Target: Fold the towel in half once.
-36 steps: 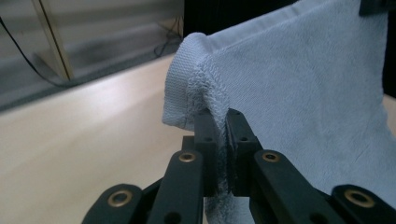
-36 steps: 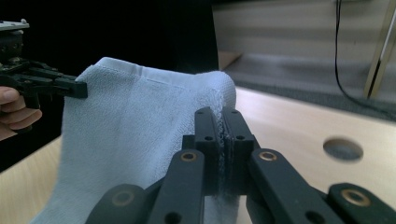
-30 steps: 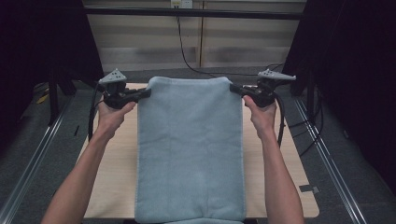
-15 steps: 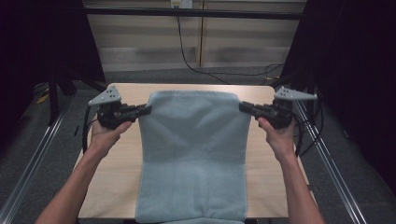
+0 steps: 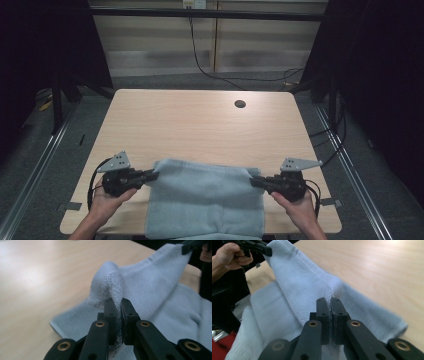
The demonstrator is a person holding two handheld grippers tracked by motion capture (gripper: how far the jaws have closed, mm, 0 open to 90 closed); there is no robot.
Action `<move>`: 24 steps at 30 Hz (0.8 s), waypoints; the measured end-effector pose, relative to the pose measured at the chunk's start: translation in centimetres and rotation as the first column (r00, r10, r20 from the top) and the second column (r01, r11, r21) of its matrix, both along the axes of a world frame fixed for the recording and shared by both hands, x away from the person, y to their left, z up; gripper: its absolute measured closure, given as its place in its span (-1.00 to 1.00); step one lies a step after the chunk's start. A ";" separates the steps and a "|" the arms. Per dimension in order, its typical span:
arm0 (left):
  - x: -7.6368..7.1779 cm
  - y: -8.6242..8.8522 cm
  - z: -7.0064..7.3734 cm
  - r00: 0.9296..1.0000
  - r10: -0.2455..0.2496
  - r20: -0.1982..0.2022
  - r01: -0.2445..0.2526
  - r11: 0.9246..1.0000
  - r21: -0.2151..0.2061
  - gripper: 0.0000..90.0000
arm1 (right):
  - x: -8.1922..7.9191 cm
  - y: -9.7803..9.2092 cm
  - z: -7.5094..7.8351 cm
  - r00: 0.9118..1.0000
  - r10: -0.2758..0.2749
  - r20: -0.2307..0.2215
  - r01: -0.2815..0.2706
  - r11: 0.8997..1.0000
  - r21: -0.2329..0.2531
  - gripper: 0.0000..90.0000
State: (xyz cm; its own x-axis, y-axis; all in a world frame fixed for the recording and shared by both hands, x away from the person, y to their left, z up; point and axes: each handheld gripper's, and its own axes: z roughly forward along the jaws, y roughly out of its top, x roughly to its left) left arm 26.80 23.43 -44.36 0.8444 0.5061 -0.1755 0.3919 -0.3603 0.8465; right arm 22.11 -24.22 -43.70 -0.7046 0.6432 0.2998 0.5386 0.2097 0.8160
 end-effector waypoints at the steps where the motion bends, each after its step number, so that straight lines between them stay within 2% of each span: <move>1: -0.6 0.1 -0.1 1.000 -0.020 -0.012 0.019 1.000 -0.014 0.89 | -0.5 -0.2 -0.2 1.000 0.003 -0.011 -0.003 1.000 0.003 0.93; 2: -1.3 0.1 -0.4 0.999 -0.036 -0.019 0.036 0.999 -0.013 0.89 | -1.1 -0.3 -0.3 1.000 0.001 -0.021 -0.001 1.000 -0.005 0.93; 3: -2.0 -0.2 -1.2 0.998 -0.041 -0.049 0.043 0.998 0.039 0.89 | -1.7 -0.3 -0.6 0.999 0.005 -0.032 -0.006 1.000 -0.012 0.93; 5: -2.5 -0.8 -2.3 0.995 -0.065 -0.079 0.071 0.994 0.079 0.89 | -2.7 0.1 -1.8 0.997 0.020 -0.075 -0.025 0.998 -0.055 0.93; 8: -2.6 -1.6 -4.5 0.984 -0.079 -0.160 0.103 0.984 0.145 0.89 | -3.0 0.8 -4.0 0.989 0.035 -0.144 -0.049 0.994 -0.097 0.93; 9: -2.4 -1.7 -4.8 0.982 -0.084 -0.168 0.111 0.982 0.155 0.89 | -3.0 1.0 -4.8 0.984 0.037 -0.172 -0.055 0.993 -0.101 0.93; 11: -1.8 -1.5 -5.2 0.982 -0.070 -0.176 0.097 0.984 0.148 0.89 | -2.8 1.1 -5.6 0.979 0.036 -0.199 -0.061 0.991 -0.121 0.93; 13: -1.0 -1.4 -5.7 0.986 -0.045 -0.162 0.066 0.989 0.130 0.89 | -2.2 0.9 -5.7 0.981 0.035 -0.190 -0.064 0.987 -0.149 0.93; 14: -0.6 -1.5 -5.7 0.988 -0.038 -0.152 0.058 0.990 0.130 0.89 | -1.7 0.8 -5.8 0.979 0.031 -0.202 -0.060 0.989 -0.135 0.93; 15: -0.1 -1.7 -5.6 0.991 -0.021 -0.130 0.040 0.988 0.151 0.89 | -1.0 0.7 -6.0 0.978 0.032 -0.205 -0.059 0.990 -0.130 0.93; 16: 0.5 -1.9 -5.7 0.994 -0.005 -0.112 0.023 0.987 0.161 0.89 | -0.3 0.8 -5.9 0.980 0.028 -0.195 -0.057 0.988 -0.145 0.93; 18: 2.3 -2.3 -5.7 0.994 0.028 -0.103 -0.011 0.987 0.161 0.89 | 1.3 1.1 -5.6 0.989 0.001 -0.150 -0.033 0.976 -0.214 0.93; 19: 2.9 -2.4 -5.7 0.995 0.044 -0.086 -0.028 0.985 0.172 0.89 | 2.5 1.4 -5.4 0.991 -0.020 -0.132 -0.014 0.968 -0.252 0.93; 20: 3.9 -2.5 -5.7 0.995 0.054 -0.080 -0.039 0.982 0.186 0.89 | 3.3 1.6 -5.3 0.992 -0.023 -0.125 -0.011 0.963 -0.268 0.93; 22: 5.6 -2.9 -5.5 0.997 0.079 -0.016 -0.073 0.969 0.236 0.89 | 5.8 1.9 -5.3 0.992 -0.047 -0.114 0.012 0.957 -0.291 0.93; 24: 7.5 -3.0 -5.7 0.995 0.102 -0.004 -0.099 0.968 0.230 0.89 | 8.0 1.9 -5.4 0.991 -0.075 -0.108 0.041 0.957 -0.288 0.93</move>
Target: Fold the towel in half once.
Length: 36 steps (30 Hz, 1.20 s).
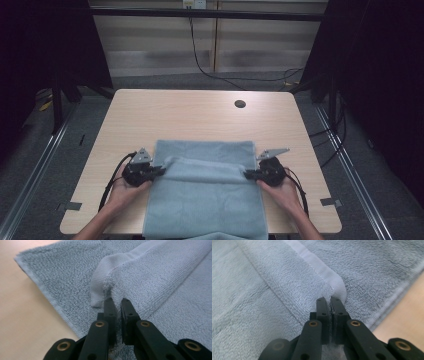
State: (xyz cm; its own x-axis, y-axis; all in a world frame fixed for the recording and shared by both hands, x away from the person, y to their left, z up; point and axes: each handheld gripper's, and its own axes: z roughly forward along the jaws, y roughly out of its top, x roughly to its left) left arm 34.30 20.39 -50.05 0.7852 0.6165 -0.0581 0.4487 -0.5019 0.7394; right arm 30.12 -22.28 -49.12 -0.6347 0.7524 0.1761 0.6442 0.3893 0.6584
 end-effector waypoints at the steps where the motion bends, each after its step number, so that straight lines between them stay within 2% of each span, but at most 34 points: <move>1: 1.0 0.0 0.0 1.000 0.013 -0.009 -0.013 1.000 -0.002 0.89 | 0.8 0.0 0.0 1.000 -0.010 -0.002 0.010 1.000 0.006 0.93; 3: 2.8 -0.3 -0.2 0.999 0.048 -0.002 -0.048 0.999 -0.013 0.89 | 2.7 -0.1 -0.2 0.999 -0.038 0.004 0.038 0.999 0.010 0.93; 6: 5.5 -0.7 -0.3 0.995 0.100 0.010 -0.100 0.995 -0.007 0.89 | 5.4 0.2 -0.4 0.996 -0.080 0.028 0.080 0.997 0.010 0.93; 8: 7.1 -0.9 -0.3 0.993 0.119 -0.005 -0.119 0.993 -0.004 0.89 | 6.7 0.3 -0.6 0.994 -0.102 0.035 0.101 0.995 0.017 0.93; 9: 7.9 -1.0 -0.3 0.991 0.136 -0.015 -0.136 0.990 -0.023 0.89 | 7.3 0.4 -0.6 0.993 -0.106 0.044 0.105 0.994 0.012 0.93; 10: 8.4 -0.9 -0.3 0.991 0.130 -0.017 -0.130 0.991 -0.016 0.89 | 8.0 0.4 -0.7 0.992 -0.114 0.050 0.114 0.993 0.013 0.93; 14: 10.1 -1.3 -0.5 0.986 0.164 -0.008 -0.164 0.986 -0.028 0.89 | 10.1 0.5 -0.7 0.987 -0.153 0.053 0.153 0.988 0.001 0.93; 15: 10.5 -1.3 -0.6 0.985 0.172 -0.020 -0.173 0.984 -0.040 0.88 | 10.7 0.6 -0.7 0.985 -0.162 0.065 0.163 0.987 -0.006 0.93; 16: 10.9 -1.5 -0.7 0.980 0.196 -0.020 -0.197 0.979 -0.060 0.88 | 11.2 0.7 -0.7 0.981 -0.178 0.082 0.180 0.983 -0.019 0.93; 17: 11.3 -1.7 -0.5 0.983 0.181 -0.011 -0.181 0.983 -0.028 0.88 | 11.7 0.9 -0.7 0.978 -0.188 0.088 0.191 0.981 -0.031 0.93; 18: 11.8 -1.9 -0.5 0.980 0.200 -0.024 -0.200 0.979 -0.033 0.88 | 12.1 1.0 -0.6 0.975 -0.199 0.097 0.204 0.978 -0.048 0.93; 19: 12.2 -2.1 -0.5 0.976 0.215 -0.032 -0.216 0.975 -0.045 0.88 | 12.5 1.0 -0.7 0.972 -0.216 0.093 0.221 0.974 -0.042 0.93; 20: 12.6 -2.1 -0.5 0.977 0.212 -0.036 -0.213 0.976 -0.042 0.88 | 12.8 1.0 -0.7 0.968 -0.234 0.087 0.237 0.971 -0.036 0.93; 21: 12.9 -2.0 -0.5 0.974 0.222 -0.041 -0.224 0.974 -0.041 0.88 | 13.0 0.9 -0.7 0.966 -0.246 0.084 0.249 0.968 -0.027 0.93; 22: 13.0 -2.1 -0.5 0.970 0.236 -0.052 -0.239 0.969 -0.059 0.88 | 13.2 0.7 -0.7 0.964 -0.255 0.075 0.257 0.966 -0.011 0.93; 24: 12.9 -2.0 -0.5 0.971 0.233 -0.057 -0.236 0.969 -0.070 0.89 | 13.3 0.5 -0.7 0.965 -0.254 0.074 0.254 0.967 0.006 0.93; 26: 12.5 -1.7 0.1 0.974 0.218 -0.056 -0.223 0.970 -0.099 0.89 | 13.0 0.2 -0.4 0.965 -0.251 0.082 0.248 0.968 0.046 0.93; 27: 12.4 -1.4 0.4 0.977 0.208 -0.055 -0.213 0.971 -0.107 0.89 | 12.8 -0.3 0.1 0.965 -0.249 0.084 0.241 0.966 0.091 0.93; 28: 12.1 -1.2 1.2 0.978 0.201 -0.054 -0.207 0.967 -0.151 0.89 | 12.7 -0.6 0.5 0.964 -0.249 0.091 0.238 0.965 0.112 0.93; 29: 11.8 -0.9 2.1 0.980 0.193 -0.037 -0.197 0.966 -0.166 0.89 | 12.4 -1.0 1.5 0.960 -0.255 0.115 0.237 0.959 0.153 0.93; 30: 11.4 -0.8 3.1 0.982 0.188 -0.018 -0.188 0.963 -0.194 0.89 | 12.1 -1.3 2.4 0.956 -0.261 0.131 0.233 0.952 0.197 0.93; 31: 11.1 -0.6 3.9 0.983 0.183 -0.006 -0.180 0.960 -0.214 0.89 | 11.9 -1.5 3.5 0.953 -0.261 0.153 0.224 0.949 0.222 0.93; 32: 10.7 -0.4 5.1 0.984 0.176 0.016 -0.168 0.959 -0.230 0.89 | 11.6 -1.6 4.3 0.950 -0.260 0.174 0.217 0.949 0.230 0.93; 34: 9.7 0.0 7.6 0.985 0.164 0.061 -0.142 0.953 -0.266 0.89 | 10.8 -2.0 6.8 0.942 -0.260 0.214 0.198 0.941 0.273 0.93; 36: 8.7 0.5 10.1 0.984 0.146 0.104 -0.108 0.946 -0.305 0.89 | 9.9 -2.2 9.3 0.930 -0.258 0.262 0.176 0.938 0.299 0.93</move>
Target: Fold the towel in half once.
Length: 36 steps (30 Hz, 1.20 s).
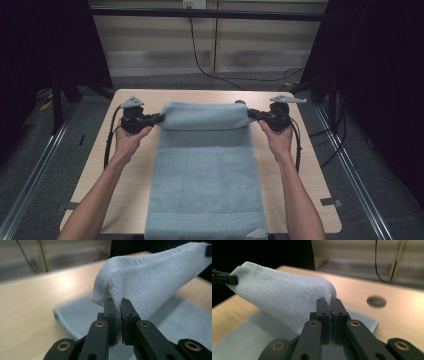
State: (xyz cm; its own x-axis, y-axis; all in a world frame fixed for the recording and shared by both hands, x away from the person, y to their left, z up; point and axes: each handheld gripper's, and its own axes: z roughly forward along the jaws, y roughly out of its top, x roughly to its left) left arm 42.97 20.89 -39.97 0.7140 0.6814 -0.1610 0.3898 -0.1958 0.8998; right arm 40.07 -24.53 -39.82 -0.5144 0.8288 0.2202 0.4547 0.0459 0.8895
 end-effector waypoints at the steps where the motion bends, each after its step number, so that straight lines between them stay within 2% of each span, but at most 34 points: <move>1: -0.6 0.1 1.2 1.000 -0.013 0.016 0.013 1.000 -0.009 0.89 | -0.4 -0.1 1.1 1.000 0.009 0.026 -0.009 1.000 -0.003 0.93; 3: -2.4 0.4 4.0 0.994 -0.071 0.084 0.075 0.996 -0.046 0.89 | -1.6 -0.1 3.5 0.997 0.018 0.069 -0.016 1.000 -0.026 0.93; 4: -2.8 0.5 4.4 0.992 -0.079 0.094 0.084 0.995 -0.051 0.89 | -2.6 -0.3 4.9 0.994 0.025 0.104 -0.023 1.000 -0.017 0.93; 8: -5.6 1.1 6.4 0.983 -0.114 0.142 0.125 0.990 -0.070 0.89 | -4.9 -0.6 6.9 0.987 0.057 0.147 -0.056 0.998 -0.009 0.93; 10: -7.0 1.5 6.8 0.982 -0.130 0.137 0.141 0.987 -0.075 0.89 | -6.5 -0.8 7.6 0.983 0.079 0.163 -0.079 0.997 -0.008 0.93; 14: -10.2 2.1 6.7 0.978 -0.167 0.124 0.172 0.985 -0.031 0.89 | -10.3 -0.6 8.3 0.975 0.133 0.179 -0.133 0.991 -0.013 0.93; 15: -11.1 2.5 6.6 0.976 -0.177 0.129 0.183 0.982 -0.040 0.89 | -11.0 -0.6 8.3 0.973 0.143 0.179 -0.143 0.990 -0.012 0.93; 17: -12.4 2.9 6.4 0.976 -0.183 0.121 0.190 0.980 -0.051 0.89 | -12.8 -0.4 8.4 0.970 0.161 0.185 -0.160 0.987 -0.020 0.93; 18: -13.1 3.1 6.2 0.975 -0.190 0.117 0.196 0.980 -0.045 0.89 | -13.6 -0.3 8.3 0.968 0.173 0.184 -0.172 0.985 -0.021 0.93; 20: -14.2 3.3 5.1 0.977 -0.193 0.094 0.197 0.980 -0.031 0.89 | -15.2 0.0 7.7 0.968 0.189 0.165 -0.185 0.982 -0.041 0.93; 21: -14.7 3.4 4.1 0.978 -0.197 0.074 0.201 0.979 -0.042 0.89 | -15.9 0.2 7.0 0.969 0.199 0.148 -0.193 0.980 -0.050 0.93; 23: -15.5 3.5 2.4 0.976 -0.211 0.050 0.213 0.976 -0.044 0.89 | -17.3 0.3 5.2 0.971 0.215 0.105 -0.210 0.976 -0.059 0.93; 25: -16.4 3.5 0.4 0.976 -0.219 0.006 0.219 0.974 -0.052 0.89 | -18.7 0.3 3.3 0.971 0.229 0.065 -0.226 0.973 -0.054 0.93; 27: -17.2 3.5 -1.8 0.972 -0.233 -0.032 0.231 0.971 -0.056 0.88 | -19.9 0.3 1.4 0.971 0.239 0.021 -0.238 0.970 -0.050 0.93; 29: -17.9 3.3 -3.4 0.967 -0.244 -0.066 0.242 0.969 -0.039 0.87 | -20.9 0.4 -0.4 0.968 0.250 -0.021 -0.251 0.967 -0.052 0.92; 32: -18.8 3.1 -5.4 0.955 -0.266 -0.128 0.266 0.964 -0.021 0.86 | -22.3 0.6 -3.0 0.958 0.273 -0.090 -0.278 0.960 -0.043 0.90; 33: -19.2 3.0 -5.9 0.950 -0.275 -0.145 0.278 0.961 0.001 0.85 | -22.8 0.7 -3.7 0.952 0.285 -0.114 -0.292 0.955 -0.053 0.89; 34: -19.6 3.0 -6.3 0.944 -0.292 -0.156 0.296 0.955 0.005 0.84 | -23.4 0.7 -4.5 0.946 0.296 -0.136 -0.306 0.950 -0.060 0.88; 35: -20.0 2.9 -6.7 0.938 -0.300 -0.171 0.306 0.952 0.005 0.84 | -23.8 0.6 -5.0 0.937 0.314 -0.153 -0.326 0.943 -0.064 0.87; 36: -20.3 2.9 -7.0 0.935 -0.305 -0.181 0.312 0.950 0.009 0.84 | -24.3 0.5 -5.3 0.929 0.331 -0.165 -0.348 0.933 -0.088 0.85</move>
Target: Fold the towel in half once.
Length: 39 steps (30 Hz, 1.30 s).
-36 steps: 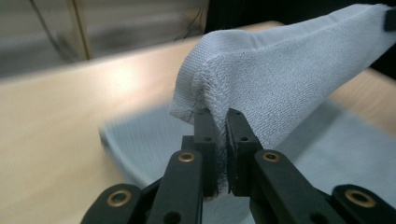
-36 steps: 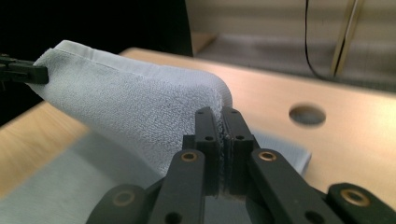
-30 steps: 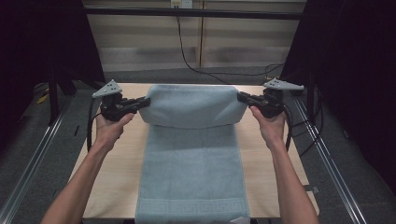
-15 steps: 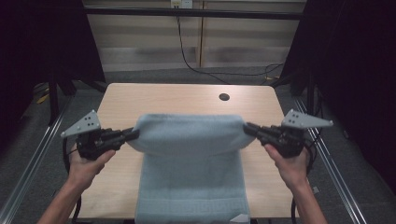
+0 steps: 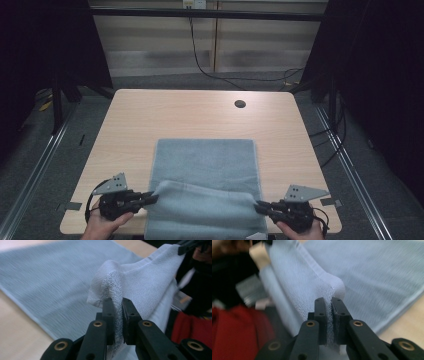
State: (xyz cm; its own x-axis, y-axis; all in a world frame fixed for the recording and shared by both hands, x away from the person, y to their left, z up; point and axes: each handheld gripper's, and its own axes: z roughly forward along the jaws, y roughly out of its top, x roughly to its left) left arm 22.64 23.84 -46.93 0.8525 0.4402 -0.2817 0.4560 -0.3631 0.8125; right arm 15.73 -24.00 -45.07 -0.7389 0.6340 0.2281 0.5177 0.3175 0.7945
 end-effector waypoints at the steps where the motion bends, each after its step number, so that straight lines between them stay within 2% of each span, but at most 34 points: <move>1: -0.5 0.0 -0.2 1.000 -0.015 -0.007 0.015 1.000 0.011 0.83 | -0.4 -0.1 -0.2 1.000 0.022 -0.002 -0.022 1.000 -0.011 0.83; 4: -2.0 0.4 -0.8 0.998 -0.042 -0.035 0.043 0.999 0.023 0.78 | -2.0 -0.7 -0.6 0.996 0.075 -0.057 -0.074 0.997 0.024 0.70; 6: -3.0 0.8 -0.8 0.997 -0.060 -0.049 0.060 0.998 -0.003 0.71 | -2.5 -0.9 -0.6 0.990 0.112 -0.089 -0.110 0.994 0.022 0.63; 7: -3.4 1.0 -0.6 0.996 -0.072 -0.045 0.071 0.997 -0.022 0.62 | -2.7 -1.1 -0.5 0.988 0.126 -0.087 -0.126 0.992 0.015 0.57; 10: -3.8 1.5 0.3 0.998 -0.065 -0.018 0.064 0.996 -0.056 0.34 | -2.4 -1.7 0.2 0.993 0.100 -0.069 -0.097 0.994 0.053 0.48; 11: -3.5 1.5 0.6 0.997 -0.072 -0.002 0.072 0.996 -0.058 0.35 | -2.0 -1.8 0.4 0.996 0.075 -0.052 -0.072 0.996 0.055 0.44; 12: -3.2 1.5 0.9 0.999 -0.053 0.013 0.054 0.997 -0.063 0.34 | -1.4 -1.8 0.6 0.998 0.053 -0.046 -0.050 0.997 0.062 0.40; 13: -2.6 1.4 1.2 0.999 -0.051 0.010 0.051 0.996 -0.075 0.32 | -0.7 -1.7 0.6 0.998 0.050 -0.042 -0.047 0.997 0.064 0.40; 14: -1.5 1.3 1.7 0.998 -0.052 0.021 0.054 0.996 -0.070 0.29 | 0.2 -1.6 0.6 0.998 0.045 -0.035 -0.043 0.997 0.057 0.38; 16: 0.4 1.2 2.1 0.999 -0.024 0.035 0.026 0.997 -0.076 0.26 | 2.7 -1.0 0.3 0.999 0.027 -0.033 -0.025 0.998 0.055 0.37; 17: 2.1 1.0 2.3 1.000 -0.006 0.025 0.008 0.997 -0.080 0.26 | 3.6 -0.7 0.2 0.999 0.025 -0.028 -0.024 0.998 0.050 0.36; 18: 3.2 0.9 2.3 1.000 0.002 0.021 -0.001 0.997 -0.076 0.26 | 5.4 -0.4 -0.1 0.999 0.026 -0.029 -0.025 0.999 0.041 0.34; 20: 5.8 0.2 1.9 0.998 0.054 0.030 -0.053 0.998 -0.031 0.28 | 7.8 0.1 -0.6 0.999 0.013 -0.042 -0.011 0.999 0.032 0.34; 21: 7.1 -0.2 1.5 0.999 0.049 0.004 -0.048 0.999 -0.021 0.28 | 9.1 0.4 -0.9 0.999 0.007 -0.051 -0.006 1.000 0.019 0.33; 22: 8.2 -0.5 1.1 0.997 0.070 0.008 -0.070 0.997 0.007 0.28 | 10.3 0.6 -1.1 0.998 0.000 -0.055 0.001 1.000 0.008 0.32; 23: 9.2 -0.9 0.6 0.995 0.096 0.006 -0.097 0.995 0.016 0.30 | 11.4 0.8 -1.3 0.998 -0.013 -0.062 0.013 1.000 0.007 0.32; 24: 10.2 -1.3 0.1 0.994 0.106 -0.018 -0.105 0.994 0.026 0.32 | 12.5 1.0 -1.6 0.998 -0.019 -0.066 0.020 1.000 0.011 0.30; 25: 11.0 -1.8 -0.3 0.992 0.126 -0.009 -0.125 0.990 0.068 0.30 | 13.4 1.2 -1.8 0.997 -0.023 -0.067 0.024 1.000 0.005 0.29; 26: 11.7 -2.2 -0.7 0.990 0.141 0.017 -0.142 0.985 0.097 0.25 | 14.2 1.5 -2.0 0.996 -0.042 -0.075 0.041 0.999 -0.013 0.25; 27: 12.8 -2.8 -1.4 0.989 0.149 -0.009 -0.147 0.982 0.122 0.21 | 15.1 1.8 -2.3 0.995 -0.054 -0.080 0.052 0.998 -0.031 0.24; 28: 13.2 -3.0 -1.7 0.988 0.154 -0.009 -0.151 0.979 0.139 0.20 | 16.2 2.1 -2.9 0.995 -0.061 -0.084 0.057 0.997 -0.046 0.25; 30: 13.8 -3.4 -2.4 0.987 0.159 -0.010 -0.156 0.976 0.152 0.18 | 17.0 2.5 -3.6 0.993 -0.073 -0.090 0.067 0.995 -0.069 0.26; 32: 13.9 -3.7 -3.2 0.987 0.160 -0.011 -0.155 0.970 0.186 0.19 | 17.6 2.7 -4.5 0.991 -0.095 -0.098 0.088 0.993 -0.078 0.28; 33: 13.7 -3.7 -3.4 0.988 0.154 0.010 -0.154 0.971 0.183 0.19 | 17.7 2.9 -4.9 0.990 -0.098 -0.106 0.089 0.992 -0.088 0.28; 35: 13.1 -3.6 -3.4 0.988 0.156 0.020 -0.157 0.971 0.180 0.19 | 17.3 3.0 -5.2 0.992 -0.097 -0.084 0.088 0.991 -0.104 0.28; 37: 12.5 -3.7 -3.5 0.988 0.148 0.037 -0.152 0.971 0.185 0.19 | 16.8 3.0 -5.2 0.992 -0.092 -0.086 0.083 0.991 -0.109 0.28; 39: 11.9 -3.5 -3.5 0.990 0.136 0.030 -0.139 0.973 0.183 0.19 | 16.2 2.9 -5.3 0.991 -0.091 -0.097 0.082 0.992 -0.096 0.28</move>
State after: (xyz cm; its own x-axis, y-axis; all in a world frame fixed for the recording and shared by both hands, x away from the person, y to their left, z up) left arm 34.54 20.31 -50.42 0.7844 0.5962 -0.1707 0.4983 -0.4421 0.7459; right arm 31.92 -21.06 -50.33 -0.6565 0.7161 0.2369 0.6223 0.3368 0.7066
